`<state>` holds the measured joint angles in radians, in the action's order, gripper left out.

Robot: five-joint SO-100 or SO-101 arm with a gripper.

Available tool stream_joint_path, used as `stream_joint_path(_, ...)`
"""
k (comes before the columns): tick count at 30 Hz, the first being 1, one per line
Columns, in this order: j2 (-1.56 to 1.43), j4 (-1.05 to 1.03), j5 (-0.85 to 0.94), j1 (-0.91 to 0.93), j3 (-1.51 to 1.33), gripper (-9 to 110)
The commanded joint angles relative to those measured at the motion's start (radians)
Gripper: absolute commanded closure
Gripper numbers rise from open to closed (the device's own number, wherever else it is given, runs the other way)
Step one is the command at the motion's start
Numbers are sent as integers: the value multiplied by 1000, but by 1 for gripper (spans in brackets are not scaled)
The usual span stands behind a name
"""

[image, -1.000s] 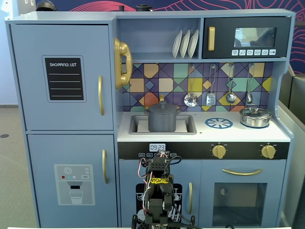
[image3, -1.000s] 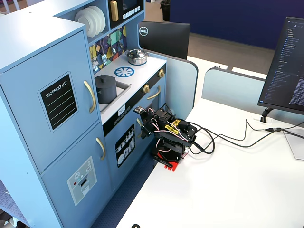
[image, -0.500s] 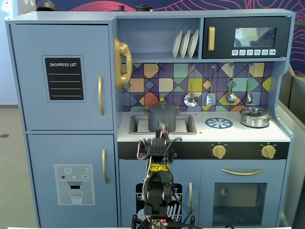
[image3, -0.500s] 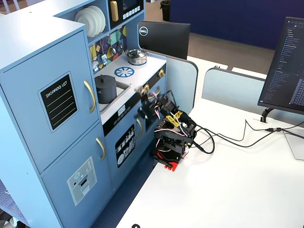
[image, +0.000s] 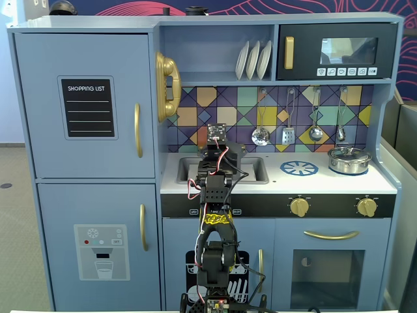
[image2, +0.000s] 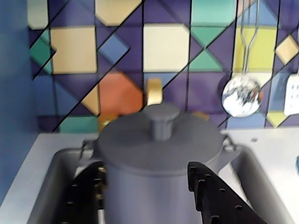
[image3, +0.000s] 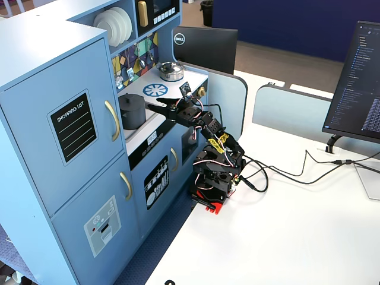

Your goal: Take off the lid from the gray recipient and place it on the counter

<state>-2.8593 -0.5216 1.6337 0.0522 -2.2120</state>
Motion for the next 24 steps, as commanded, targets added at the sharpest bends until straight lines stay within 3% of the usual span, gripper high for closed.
stream_joint_path(1,57,95,8,14,58,84)
stream_joint_path(24,408,325,11,6,152,85)
